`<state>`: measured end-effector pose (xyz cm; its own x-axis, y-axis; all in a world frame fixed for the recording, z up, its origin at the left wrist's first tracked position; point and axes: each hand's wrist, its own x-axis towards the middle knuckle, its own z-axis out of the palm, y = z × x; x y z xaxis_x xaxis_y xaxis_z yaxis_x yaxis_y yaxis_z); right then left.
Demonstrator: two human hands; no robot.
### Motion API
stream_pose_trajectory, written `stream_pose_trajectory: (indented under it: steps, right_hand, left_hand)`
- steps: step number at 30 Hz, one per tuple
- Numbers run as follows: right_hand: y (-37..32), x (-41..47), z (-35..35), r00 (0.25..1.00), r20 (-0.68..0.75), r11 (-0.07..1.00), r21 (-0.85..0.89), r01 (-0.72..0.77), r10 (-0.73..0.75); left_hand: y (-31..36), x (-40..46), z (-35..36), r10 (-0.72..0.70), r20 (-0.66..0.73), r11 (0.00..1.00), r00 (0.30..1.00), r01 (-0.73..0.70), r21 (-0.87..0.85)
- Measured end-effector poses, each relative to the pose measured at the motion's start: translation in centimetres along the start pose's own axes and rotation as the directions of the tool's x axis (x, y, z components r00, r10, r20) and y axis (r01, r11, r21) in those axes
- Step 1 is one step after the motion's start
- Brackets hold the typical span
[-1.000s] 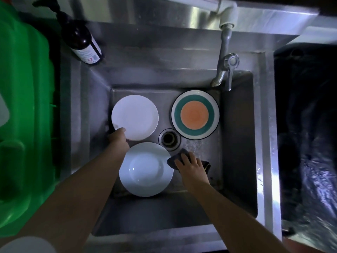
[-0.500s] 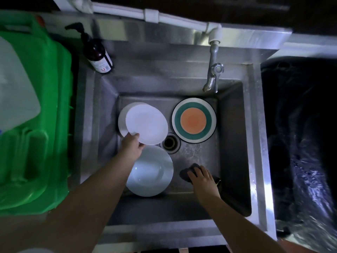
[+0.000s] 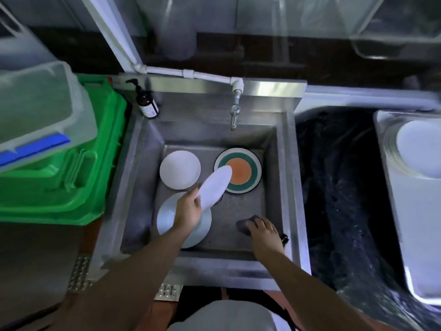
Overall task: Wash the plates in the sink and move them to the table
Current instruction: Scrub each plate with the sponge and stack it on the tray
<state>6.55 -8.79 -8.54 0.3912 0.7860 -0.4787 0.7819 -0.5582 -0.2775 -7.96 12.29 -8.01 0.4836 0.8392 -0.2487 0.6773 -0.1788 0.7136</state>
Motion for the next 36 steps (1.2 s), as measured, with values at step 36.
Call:
stream_pose_trajectory:
  steps: [36]
  right_hand:
    - [-5.9, -5.4, -5.4, 0.942, -0.267, 0.974, 0.161, -0.162, 0.201]
  left_hand:
    - [2.9, -4.4, -8.5, 0.167, 0.131, 0.975, 0.977, -0.144, -0.171]
